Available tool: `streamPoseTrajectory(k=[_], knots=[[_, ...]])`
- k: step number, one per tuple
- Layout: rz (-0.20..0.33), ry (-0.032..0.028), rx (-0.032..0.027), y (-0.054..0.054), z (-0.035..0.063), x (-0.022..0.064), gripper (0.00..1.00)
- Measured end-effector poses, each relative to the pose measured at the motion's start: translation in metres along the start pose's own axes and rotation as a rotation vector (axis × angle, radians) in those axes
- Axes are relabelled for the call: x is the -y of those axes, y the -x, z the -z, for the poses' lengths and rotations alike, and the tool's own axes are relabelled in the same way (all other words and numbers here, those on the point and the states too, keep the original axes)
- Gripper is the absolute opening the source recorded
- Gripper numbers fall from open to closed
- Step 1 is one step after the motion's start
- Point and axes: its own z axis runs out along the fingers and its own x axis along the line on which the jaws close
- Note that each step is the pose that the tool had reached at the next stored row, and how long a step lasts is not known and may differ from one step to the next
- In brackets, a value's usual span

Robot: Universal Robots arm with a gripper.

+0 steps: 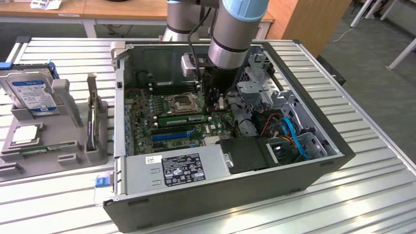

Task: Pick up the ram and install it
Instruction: 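Press down the ram until it locks into place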

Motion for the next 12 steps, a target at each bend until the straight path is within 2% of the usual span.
streamPoseTrajectory(k=[12], knots=[[0.000, 0.0001, -0.0004, -0.0002, -0.0022, 0.0001, 0.10]])
